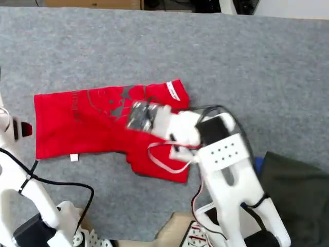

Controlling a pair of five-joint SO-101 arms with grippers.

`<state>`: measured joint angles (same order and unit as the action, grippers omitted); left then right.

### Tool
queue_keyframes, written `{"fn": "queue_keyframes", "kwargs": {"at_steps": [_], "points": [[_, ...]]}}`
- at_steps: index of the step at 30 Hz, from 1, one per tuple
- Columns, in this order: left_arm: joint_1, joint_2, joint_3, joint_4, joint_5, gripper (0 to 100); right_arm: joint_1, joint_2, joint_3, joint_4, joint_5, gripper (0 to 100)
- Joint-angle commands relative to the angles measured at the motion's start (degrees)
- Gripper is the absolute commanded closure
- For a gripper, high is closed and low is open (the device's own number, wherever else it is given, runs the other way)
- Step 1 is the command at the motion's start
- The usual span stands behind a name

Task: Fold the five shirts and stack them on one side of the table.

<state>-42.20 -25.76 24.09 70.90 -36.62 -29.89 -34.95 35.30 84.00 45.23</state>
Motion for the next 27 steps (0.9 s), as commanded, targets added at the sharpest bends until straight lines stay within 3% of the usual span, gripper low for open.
{"fn": "queue_keyframes", "kwargs": {"at_steps": [1, 7, 12, 19, 27], "points": [[0.53, -1.01, 2.2, -5.54, 7.65, 75, -8.13, -4.62, 5.85, -1.32, 1.05, 83.2], [0.09, -1.54, 21.01, -25.14, 15.38, 75, -12.79, -2.51, 11.82, -7.74, 0.88, 79.4], [-1.49, -1.01, 29.19, -34.29, 22.15, 75, -13.14, 8.75, 11.3, -12.66, 1.14, 77.4], [-2.64, -1.01, 30.33, -35.52, 23.21, 75, -15.69, 15.43, 11.91, -15.82, 0.88, 77.4], [-2.46, -1.01, 30.42, -35.52, 23.12, 75, -13.67, 25.45, 12.79, -25.76, 0.88, 77.5]]}}
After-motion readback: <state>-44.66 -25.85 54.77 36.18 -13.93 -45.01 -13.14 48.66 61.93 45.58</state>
